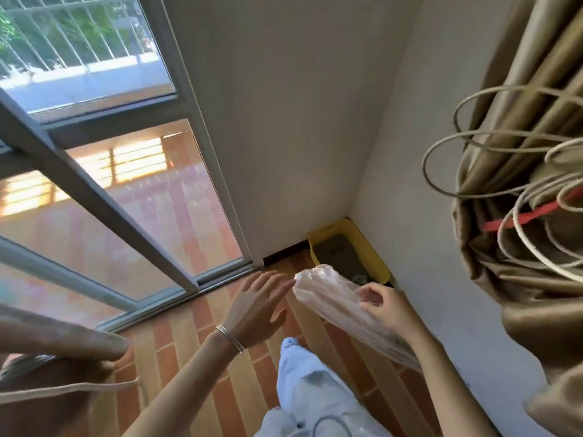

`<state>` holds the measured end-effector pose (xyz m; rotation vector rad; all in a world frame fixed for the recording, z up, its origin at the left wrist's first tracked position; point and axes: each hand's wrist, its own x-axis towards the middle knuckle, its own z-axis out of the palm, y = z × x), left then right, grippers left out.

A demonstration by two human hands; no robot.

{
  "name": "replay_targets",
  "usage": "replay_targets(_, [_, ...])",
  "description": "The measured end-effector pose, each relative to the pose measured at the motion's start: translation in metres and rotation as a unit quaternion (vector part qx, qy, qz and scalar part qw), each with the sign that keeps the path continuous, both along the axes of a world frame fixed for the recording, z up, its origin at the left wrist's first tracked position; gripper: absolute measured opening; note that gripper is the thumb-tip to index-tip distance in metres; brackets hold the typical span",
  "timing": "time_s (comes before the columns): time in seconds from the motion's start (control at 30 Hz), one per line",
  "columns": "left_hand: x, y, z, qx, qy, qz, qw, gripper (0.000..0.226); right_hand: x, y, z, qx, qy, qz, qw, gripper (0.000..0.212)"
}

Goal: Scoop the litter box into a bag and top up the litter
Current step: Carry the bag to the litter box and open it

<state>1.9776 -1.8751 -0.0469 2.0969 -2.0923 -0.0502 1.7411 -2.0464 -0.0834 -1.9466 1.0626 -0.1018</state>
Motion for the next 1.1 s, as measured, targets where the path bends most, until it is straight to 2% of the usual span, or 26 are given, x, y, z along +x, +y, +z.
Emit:
replay_targets(0.17, [0.049,-0.067,0.006,-0.004,-0.021,-0.060,0.998,0.055,0.048,-0.036,-0.017,0.002,-0.018,-0.033,0.999,0.025])
replay_targets(0.33, [0.084,-0.132,0.010,-0.016,0.004,-0.102,0.995,0.050,0.083,-0.070,-0.020,0.026,-0.041,-0.058,0.997,0.019])
replay_targets(0.47, [0.108,-0.167,0.001,-0.005,0.024,-0.133,0.991,0.052,0.086,-0.089,-0.015,0.031,-0.046,-0.134,0.989,0.020])
replay_targets(0.6, [0.122,-0.204,-0.025,0.025,0.031,-0.202,0.979,0.054,0.092,-0.085,-0.021,0.049,-0.039,-0.199,0.978,0.026])
replay_targets(0.77, [0.128,-0.248,-0.054,0.064,0.039,-0.293,0.953,0.051,0.112,-0.064,-0.041,0.085,-0.025,-0.317,0.944,0.019])
replay_targets(0.93, [0.149,-0.273,-0.091,0.069,0.046,-0.353,0.932,0.048,0.139,-0.053,-0.068,0.079,0.029,-0.325,0.942,0.019])
replay_targets(1.1, [0.155,-0.280,-0.145,0.126,0.046,-0.364,0.922,0.052,0.147,-0.063,-0.121,0.083,0.042,-0.349,0.933,0.023])
